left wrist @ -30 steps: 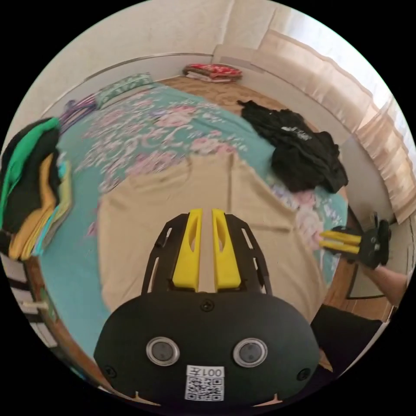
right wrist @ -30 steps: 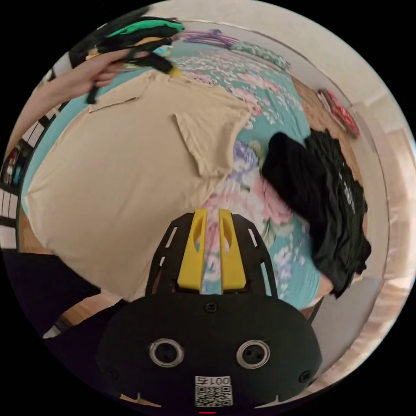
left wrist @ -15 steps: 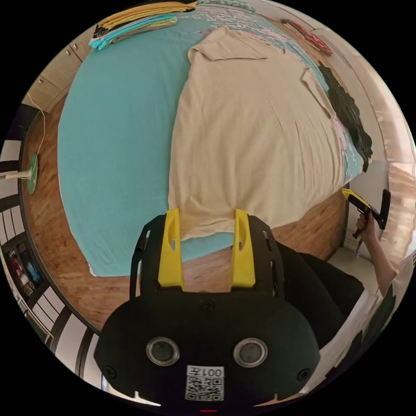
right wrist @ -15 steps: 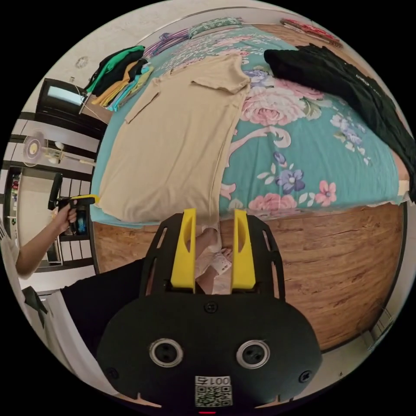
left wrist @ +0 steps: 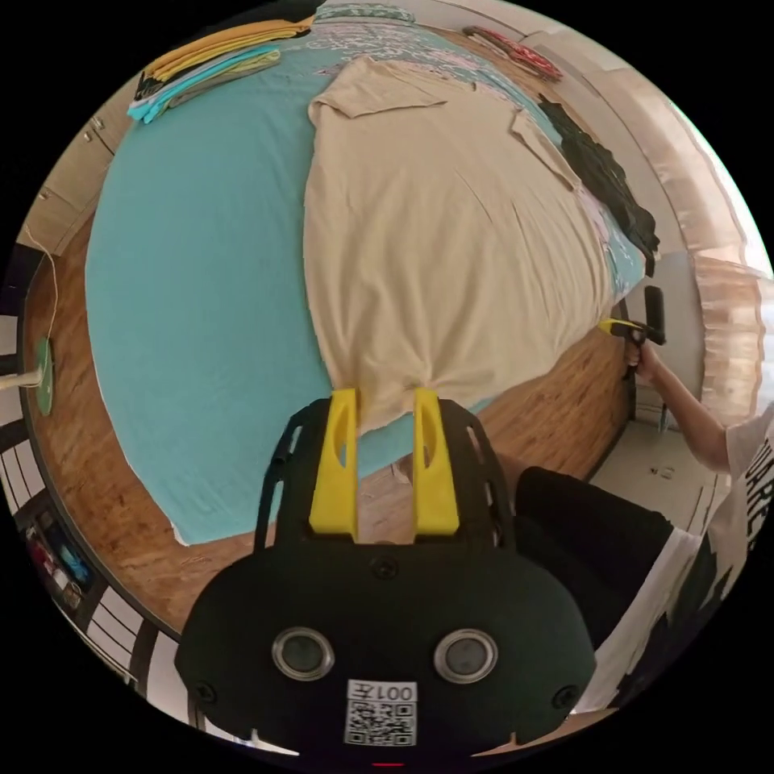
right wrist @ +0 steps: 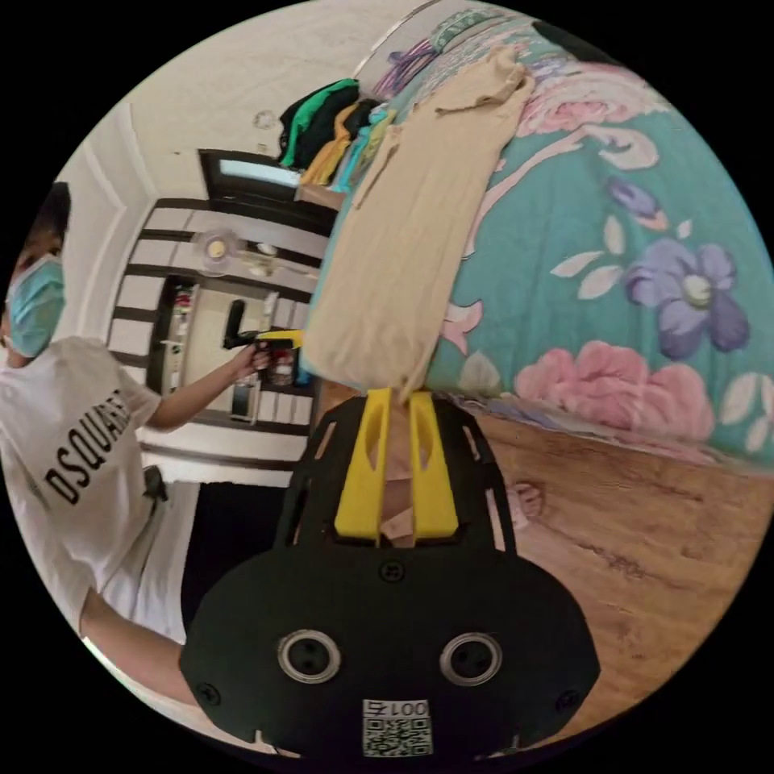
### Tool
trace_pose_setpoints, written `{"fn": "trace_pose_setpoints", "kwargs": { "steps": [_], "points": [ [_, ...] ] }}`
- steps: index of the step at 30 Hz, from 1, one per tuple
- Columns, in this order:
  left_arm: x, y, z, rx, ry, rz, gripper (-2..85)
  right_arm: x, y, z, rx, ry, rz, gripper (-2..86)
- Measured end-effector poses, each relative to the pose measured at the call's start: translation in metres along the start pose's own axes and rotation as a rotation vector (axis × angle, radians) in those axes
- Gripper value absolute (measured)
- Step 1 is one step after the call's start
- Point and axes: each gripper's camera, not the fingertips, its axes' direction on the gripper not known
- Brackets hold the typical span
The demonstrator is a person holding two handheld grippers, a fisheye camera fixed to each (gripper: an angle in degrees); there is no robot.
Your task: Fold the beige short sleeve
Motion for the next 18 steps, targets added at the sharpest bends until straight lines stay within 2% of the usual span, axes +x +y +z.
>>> {"fn": "trace_pose_setpoints", "kwargs": {
  "steps": [2, 6, 10, 14, 18],
  "points": [
    [-0.02, 0.012, 0.003, -0.044, 0.057, 0.024, 0.4, 0.006, -0.003, -0.001, -0.004, -0.03, -0.028, 2.2],
    [-0.054, 0.033, -0.004, 0.007, 0.164, -0.002, -0.7, 0.006, 0.006, -0.021, 0.02, -0.02, -0.016, 1.3],
    [-0.096, 0.062, -0.014, 0.067, 0.307, -0.028, -0.9, 0.011, 0.028, -0.06, 0.123, -0.061, 0.068, 0.8],
    [-0.127, 0.097, -0.025, 0.133, 0.396, -0.041, -0.9, 0.004, 0.036, -0.082, 0.109, -0.004, 0.095, 0.6],
    [-0.145, 0.129, -0.026, 0.108, 0.41, -0.063, -0.9, 0.003, 0.037, -0.084, 0.048, -0.032, 0.123, 0.4]
  ]
}}
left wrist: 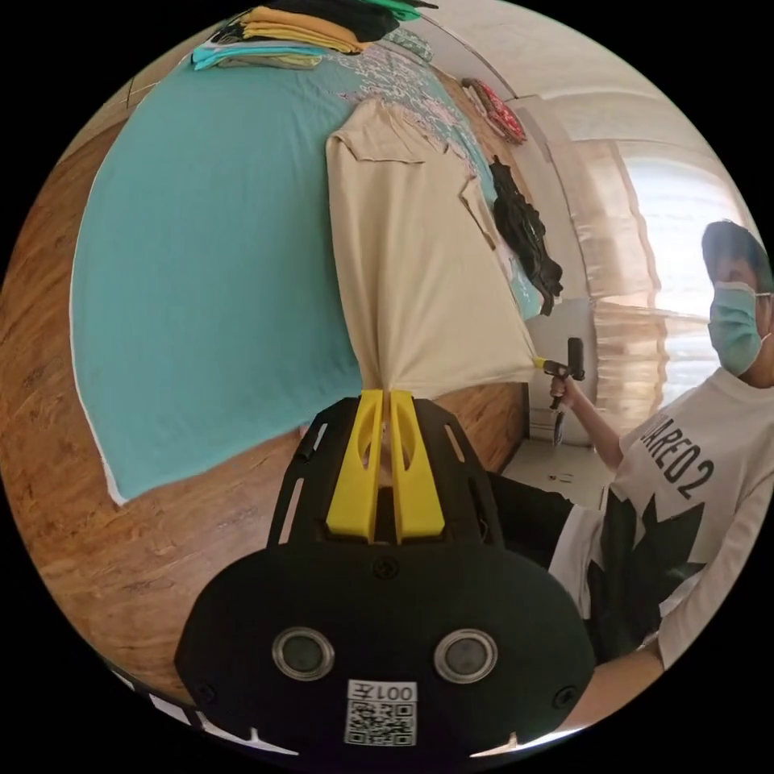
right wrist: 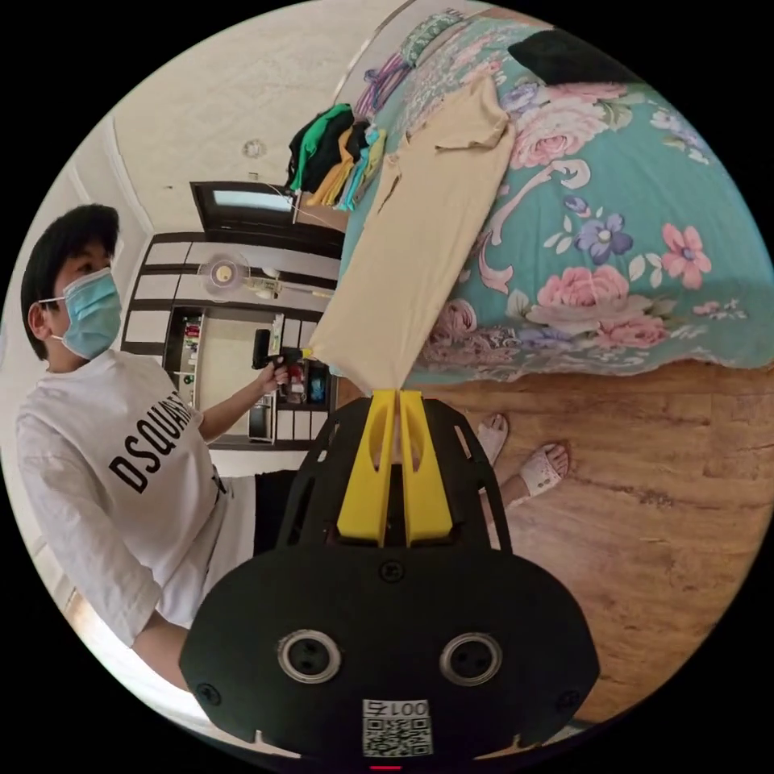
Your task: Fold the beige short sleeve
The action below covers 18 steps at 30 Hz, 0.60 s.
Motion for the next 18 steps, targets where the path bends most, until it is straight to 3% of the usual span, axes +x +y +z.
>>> {"fn": "trace_pose_setpoints", "kwargs": {
  "steps": [5, 9, 14, 18],
  "points": [
    [-0.012, 0.054, -0.007, -0.136, 0.034, -0.051, -0.9, -0.004, 0.024, 0.003, -0.158, -0.043, 0.089, 0.5],
    [-0.015, 0.089, -0.017, -0.142, 0.096, -0.121, -0.9, -0.007, 0.045, -0.006, -0.174, -0.163, 0.156, 0.5],
    [-0.022, 0.071, -0.061, 0.132, 0.149, -0.167, -0.9, -0.022, 0.016, -0.045, 0.089, -0.395, 0.058, 0.5],
    [-0.045, -0.009, -0.085, 0.325, 0.235, -0.11, -0.9, -0.026, -0.07, -0.06, 0.165, -0.375, -0.048, 0.7]
  ]
}}
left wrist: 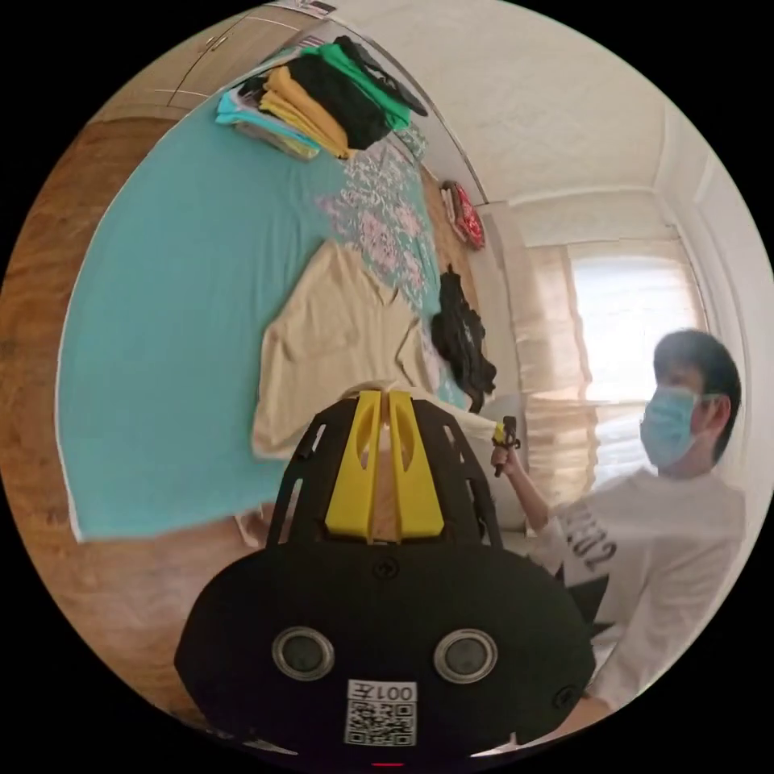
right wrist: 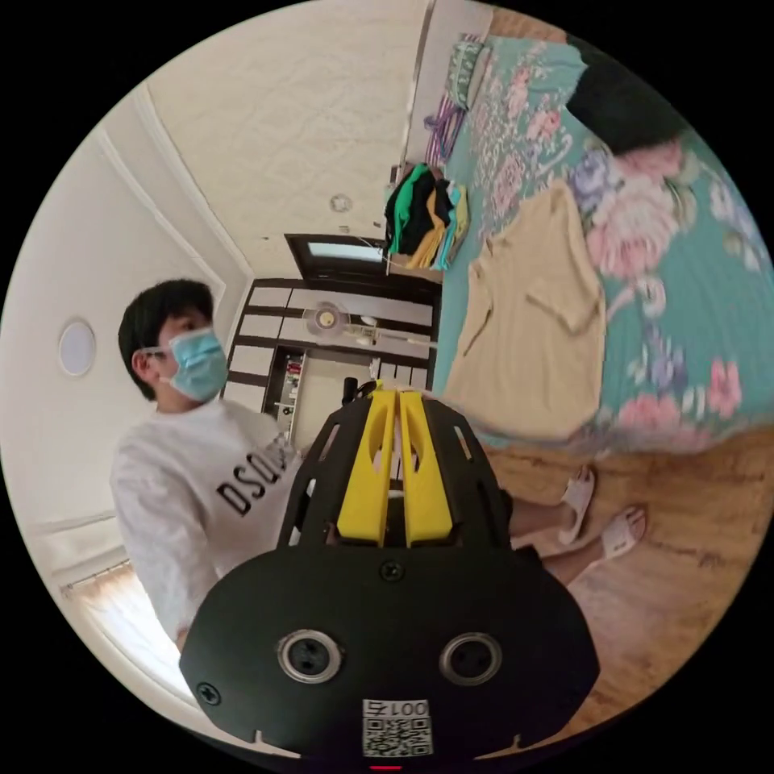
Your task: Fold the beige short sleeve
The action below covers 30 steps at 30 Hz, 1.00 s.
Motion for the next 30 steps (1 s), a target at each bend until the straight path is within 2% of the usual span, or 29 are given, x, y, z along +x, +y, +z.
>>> {"fn": "trace_pose_setpoints", "kwargs": {
  "steps": [5, 10, 13, 15, 18, 20, 22, 25, 28, 30],
  "points": [
    [-0.037, -0.175, 0.067, -0.001, -0.078, 0.039, -0.9, 0.051, -0.153, 0.017, 0.157, 0.138, 0.002, 1.9],
    [-0.089, -0.251, 0.116, 0.057, -0.204, -0.151, 1.2, 0.091, -0.218, 0.036, 0.325, 0.291, 0.049, 6.9],
    [-0.104, -0.248, 0.107, 0.182, -0.129, -0.124, 4.5, 0.076, -0.215, 0.042, 0.396, 0.349, 0.038, 9.4],
    [-0.111, -0.243, 0.097, 0.144, -0.103, -0.087, 5.8, 0.062, -0.205, 0.053, 0.343, 0.433, 0.038, 10.2],
    [-0.114, -0.217, 0.08, 0.031, -0.237, -0.009, 6.3, 0.047, -0.178, 0.09, 0.165, 0.625, 0.092, 12.1],
    [-0.119, -0.187, 0.082, -0.13, -0.34, 0.023, 7.9, 0.044, -0.155, 0.132, 0.004, 0.793, 0.115, 13.5],
    [-0.124, -0.162, 0.092, -0.249, -0.354, 0.027, 10.2, 0.044, -0.143, 0.158, -0.046, 0.87, 0.125, 14.3],
    [-0.13, -0.13, 0.112, -0.354, -0.361, 0.004, 12.1, 0.035, -0.142, 0.178, 0.046, 0.922, 0.117, 14.4],
    [-0.124, -0.123, 0.117, -0.252, -0.451, 0.003, 10.6, 0.027, -0.151, 0.203, -0.021, 1.016, 0.1, 11.1],
    [-0.121, -0.125, 0.125, -0.271, -0.422, 0.025, 4.0, 0.021, -0.156, 0.219, -0.085, 1.089, 0.059, 7.0]
  ]
}}
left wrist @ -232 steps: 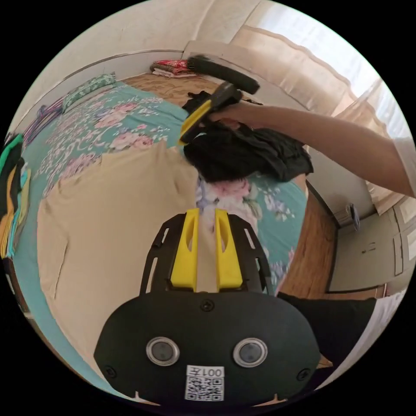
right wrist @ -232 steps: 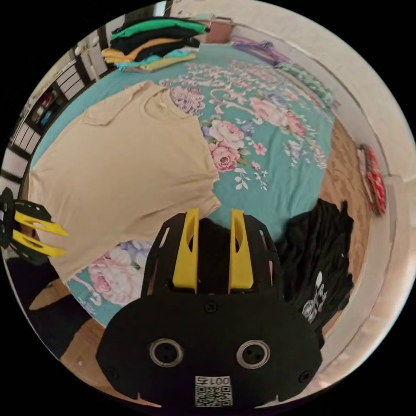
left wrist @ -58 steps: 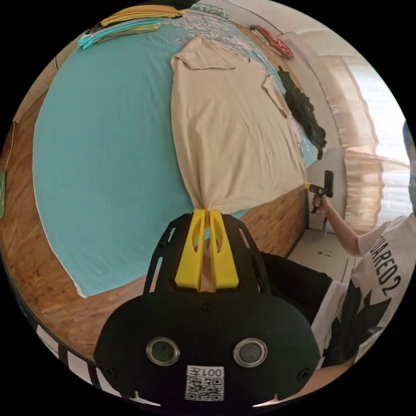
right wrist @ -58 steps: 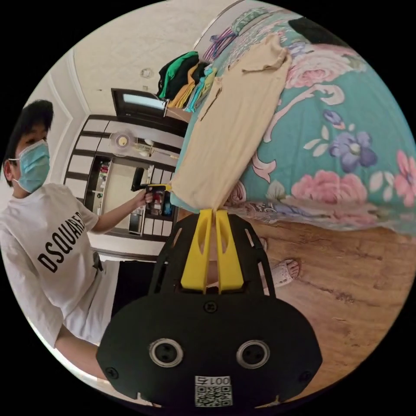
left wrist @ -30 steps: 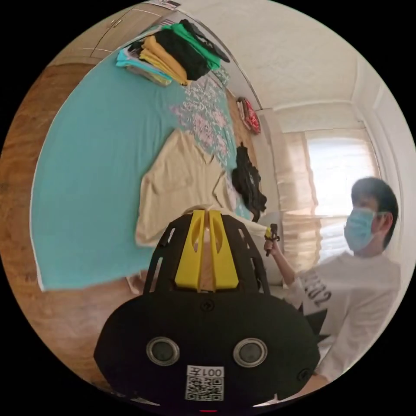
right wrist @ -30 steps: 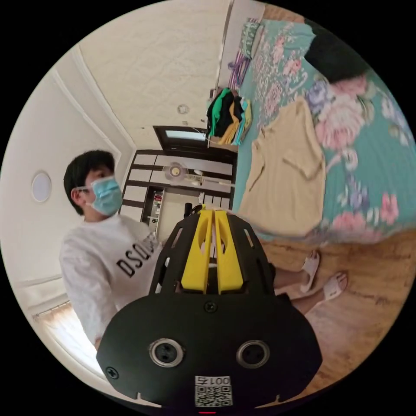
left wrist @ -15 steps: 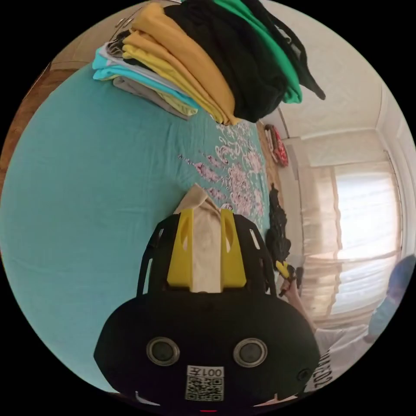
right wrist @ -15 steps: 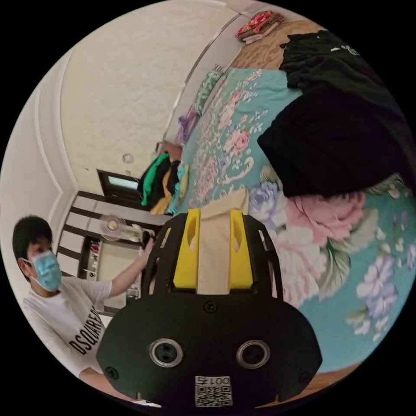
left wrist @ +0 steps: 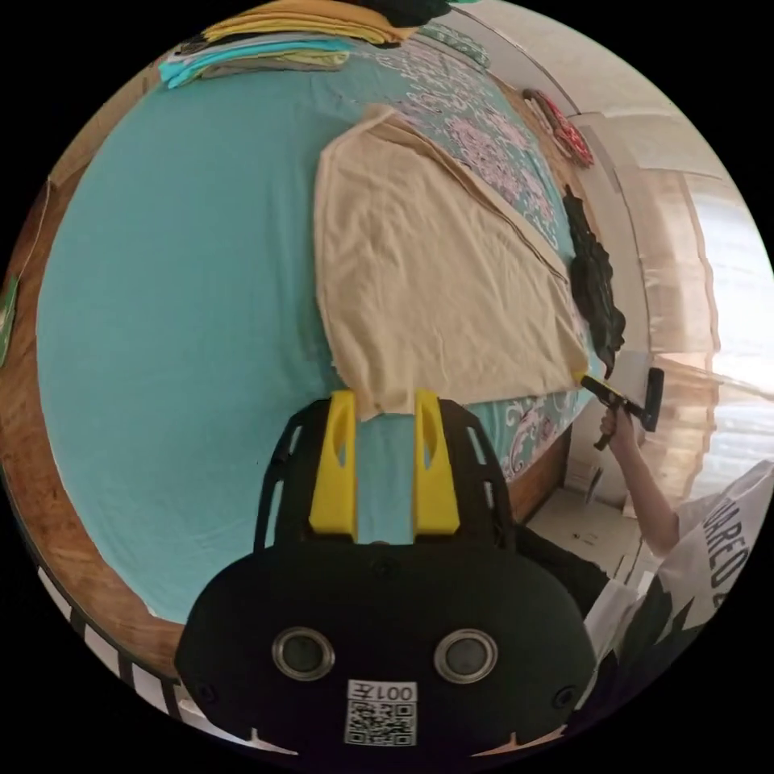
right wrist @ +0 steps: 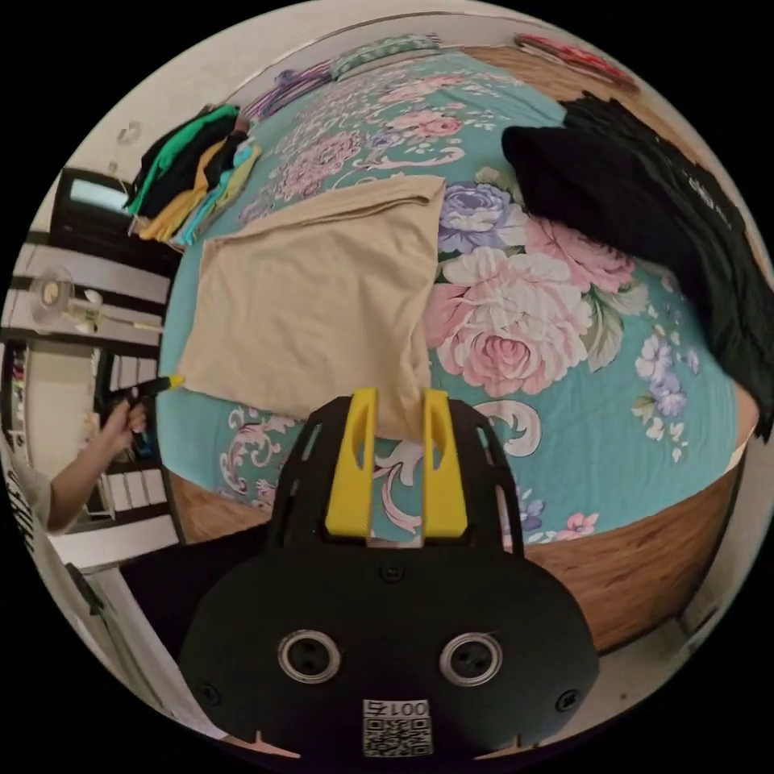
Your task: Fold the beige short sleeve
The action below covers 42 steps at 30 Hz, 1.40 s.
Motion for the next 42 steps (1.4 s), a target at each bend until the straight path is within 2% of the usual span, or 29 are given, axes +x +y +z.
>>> {"fn": "trace_pose_setpoints", "kwargs": {
  "steps": [2, 4, 8, 10, 13, 18, 23, 26, 31, 42],
  "points": [
    [0.007, -0.006, 0.01, -0.067, -0.002, 0.048, -0.5, -0.015, -0.007, 0.0, -0.037, 0.103, -0.081, 3.8],
    [0.005, -0.006, 0.003, -0.047, -0.012, 0.067, -1.0, -0.018, -0.009, -0.011, -0.04, 0.077, -0.122, 3.1],
    [-0.039, 0.013, -0.01, 0.027, 0.189, -0.072, -0.8, 0.004, 0.005, -0.025, -0.04, -0.084, -0.046, 3.0],
    [-0.053, 0.02, -0.001, 0.007, 0.223, -0.117, 0.2, 0.008, 0.013, -0.015, -0.073, -0.126, -0.044, 3.5],
    [-0.067, 0.028, 0.007, 0.005, 0.188, -0.231, 3.6, 0.003, 0.021, -0.016, -0.074, -0.076, -0.048, 6.1],
    [-0.068, 0.059, 0.005, 0.135, 0.187, -0.495, 6.6, 0.007, 0.04, -0.032, -0.053, -0.103, 0.165, 10.9],
    [-0.072, 0.076, 0.044, 0.266, 0.49, -0.711, 8.4, 0.014, 0.06, -0.02, 0.026, -0.315, 0.413, 12.5],
    [-0.08, 0.084, 0.058, 0.369, 0.571, -0.859, 7.7, 0.032, 0.07, -0.019, 0.114, -0.39, 0.611, 12.5],
    [-0.086, 0.102, 0.08, 0.536, 0.737, -0.998, 4.4, 0.058, 0.095, -0.022, 0.221, -0.585, 0.789, 12.0],
    [-0.091, 0.094, 0.102, 0.559, 0.795, -0.955, 4.1, 0.084, 0.101, -0.035, 0.242, -0.713, 0.845, 10.1]
  ]
}}
